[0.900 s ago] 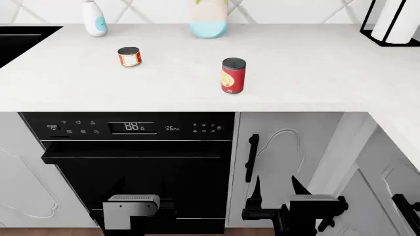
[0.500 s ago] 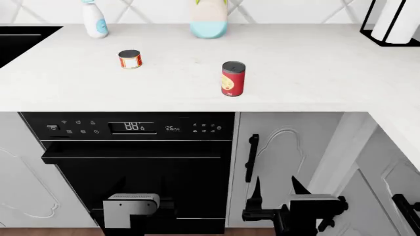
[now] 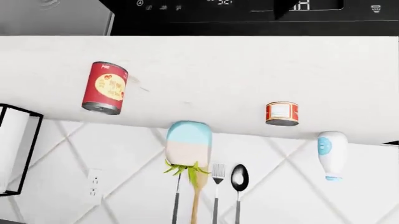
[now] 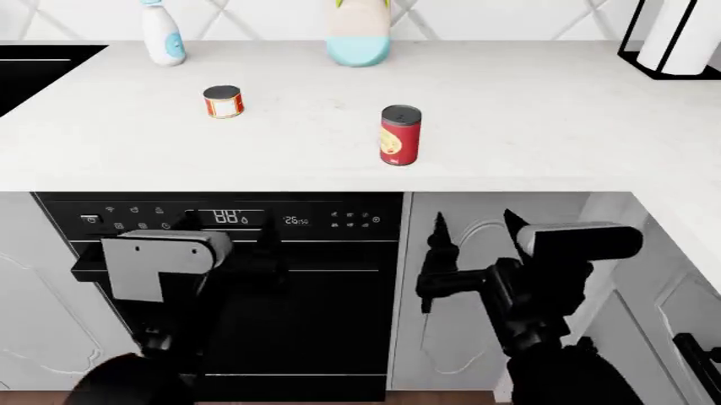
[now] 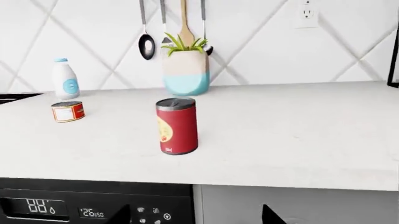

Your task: Pick the cans from the counter and place them in their designated side in the cabinet.

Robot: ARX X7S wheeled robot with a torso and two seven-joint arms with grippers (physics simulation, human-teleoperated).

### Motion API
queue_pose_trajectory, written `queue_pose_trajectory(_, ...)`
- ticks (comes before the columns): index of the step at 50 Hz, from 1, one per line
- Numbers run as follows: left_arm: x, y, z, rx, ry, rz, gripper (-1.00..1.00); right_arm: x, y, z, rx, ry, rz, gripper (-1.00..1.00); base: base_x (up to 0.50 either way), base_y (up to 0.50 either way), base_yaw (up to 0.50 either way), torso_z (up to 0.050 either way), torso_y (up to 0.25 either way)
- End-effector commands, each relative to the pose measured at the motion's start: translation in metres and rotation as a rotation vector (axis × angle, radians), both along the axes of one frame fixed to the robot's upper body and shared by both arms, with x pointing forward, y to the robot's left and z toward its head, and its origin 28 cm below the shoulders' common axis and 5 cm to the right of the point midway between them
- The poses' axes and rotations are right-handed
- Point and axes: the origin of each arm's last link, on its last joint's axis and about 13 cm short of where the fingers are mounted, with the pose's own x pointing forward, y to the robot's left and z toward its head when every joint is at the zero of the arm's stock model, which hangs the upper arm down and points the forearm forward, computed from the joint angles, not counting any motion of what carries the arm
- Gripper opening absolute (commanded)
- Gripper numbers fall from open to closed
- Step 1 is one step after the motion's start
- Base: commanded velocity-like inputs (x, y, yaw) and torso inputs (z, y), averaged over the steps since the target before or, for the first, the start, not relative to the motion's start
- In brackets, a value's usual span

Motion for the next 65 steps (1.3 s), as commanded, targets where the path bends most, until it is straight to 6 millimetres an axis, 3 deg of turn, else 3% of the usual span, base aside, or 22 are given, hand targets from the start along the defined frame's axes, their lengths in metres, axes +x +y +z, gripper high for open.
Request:
queue_pose_trajectory(1,-0.010,0.013,0.072,0.076,-0.079,-0.069,1.00,0.005,0.004,0.070,-0.009,-0.058,0.090,1.00,0.00,0.00,0.00,0.000,0.000)
queue_pose_trajectory(11,-0.015,0.024,0.112,0.080,-0.080,-0.103,1.00,0.048,0.014,0.104,-0.024,-0.030,0.148,1.00,0.00,0.00,0.00,0.000,0.000)
queue_pose_trajectory(19,-0.019,0.028,0.148,0.029,-0.082,-0.180,1.00,0.097,0.015,0.138,-0.041,-0.011,0.148,1.00,0.00,0.00,0.00,0.000,0.000)
queue_pose_trajectory(38,-0.026,0.037,0.187,0.060,-0.085,-0.172,1.00,0.184,0.044,0.211,-0.016,0.049,0.116,1.00,0.00,0.00,0.00,0.000,0.000)
queue_pose_trajectory(52,-0.030,0.043,0.226,-0.006,-0.127,-0.221,1.00,0.183,0.066,0.221,-0.034,0.076,0.040,1.00,0.00,0.00,0.00,0.000,0.000)
queue_pose_trajectory(65,-0.042,0.044,0.232,0.021,-0.122,-0.233,1.00,0.190,0.066,0.192,-0.061,0.100,-0.097,1.00,0.00,0.00,0.00,0.000,0.000)
